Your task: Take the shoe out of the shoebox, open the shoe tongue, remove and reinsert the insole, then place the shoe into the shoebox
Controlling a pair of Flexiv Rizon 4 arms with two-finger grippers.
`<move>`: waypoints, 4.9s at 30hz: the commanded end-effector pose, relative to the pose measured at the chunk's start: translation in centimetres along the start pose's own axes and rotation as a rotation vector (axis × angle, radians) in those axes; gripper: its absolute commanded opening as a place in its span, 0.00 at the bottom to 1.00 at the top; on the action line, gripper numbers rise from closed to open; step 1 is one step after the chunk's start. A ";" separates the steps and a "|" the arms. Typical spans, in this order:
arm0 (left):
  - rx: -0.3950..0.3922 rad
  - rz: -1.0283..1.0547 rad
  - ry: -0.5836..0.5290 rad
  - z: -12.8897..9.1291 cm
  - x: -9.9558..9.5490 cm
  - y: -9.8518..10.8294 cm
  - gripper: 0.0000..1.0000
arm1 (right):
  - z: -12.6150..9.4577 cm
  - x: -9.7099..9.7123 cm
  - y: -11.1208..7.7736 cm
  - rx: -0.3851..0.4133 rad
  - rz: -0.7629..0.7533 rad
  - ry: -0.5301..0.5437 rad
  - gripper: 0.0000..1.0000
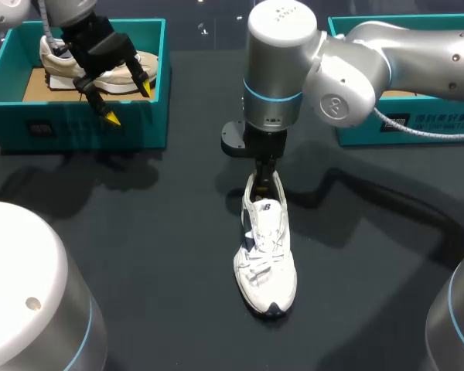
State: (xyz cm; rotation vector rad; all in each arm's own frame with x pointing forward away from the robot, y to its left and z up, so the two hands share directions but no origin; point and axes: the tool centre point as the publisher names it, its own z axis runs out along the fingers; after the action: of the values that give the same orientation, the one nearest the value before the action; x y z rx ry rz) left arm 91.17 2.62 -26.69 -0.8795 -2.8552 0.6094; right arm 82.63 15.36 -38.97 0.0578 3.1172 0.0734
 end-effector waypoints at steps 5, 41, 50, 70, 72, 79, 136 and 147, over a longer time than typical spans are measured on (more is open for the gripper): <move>-0.002 0.000 -0.001 0.0 0.1 0.0 1.00 | -1.1 0.9 -0.3 -0.003 0.029 -0.029 0.00; -0.002 0.000 -0.001 0.0 0.1 0.0 1.00 | -16.2 0.3 -4.5 0.065 -0.035 -0.181 0.00; -0.002 0.000 -0.001 0.0 0.1 0.0 1.00 | -21.9 -4.5 -10.1 0.153 -0.080 -0.175 0.00; -0.002 0.000 -0.001 0.0 0.1 0.0 1.00 | -27.8 -15.9 -26.1 0.232 -0.160 -0.247 0.00; -0.002 0.000 -0.001 0.0 0.1 0.0 1.00 | -27.8 -15.9 -26.1 0.232 -0.160 -0.247 0.00; -0.002 0.000 -0.001 0.0 0.1 0.0 1.00 | -27.8 -15.9 -26.1 0.232 -0.160 -0.247 0.00; -0.002 0.000 -0.001 0.0 0.1 0.0 1.00 | -26.0 -30.2 -43.0 0.124 0.647 -0.198 0.00; -0.002 0.000 -0.001 0.0 0.1 0.0 1.00 | -23.8 -27.9 -46.2 0.153 1.126 -0.271 0.00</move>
State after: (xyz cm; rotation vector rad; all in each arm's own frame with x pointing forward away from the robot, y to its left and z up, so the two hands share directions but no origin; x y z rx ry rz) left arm 91.16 2.62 -26.69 -0.8796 -2.8552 0.6095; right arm 109.19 -32.85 -16.42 1.4057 2.5627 -0.1607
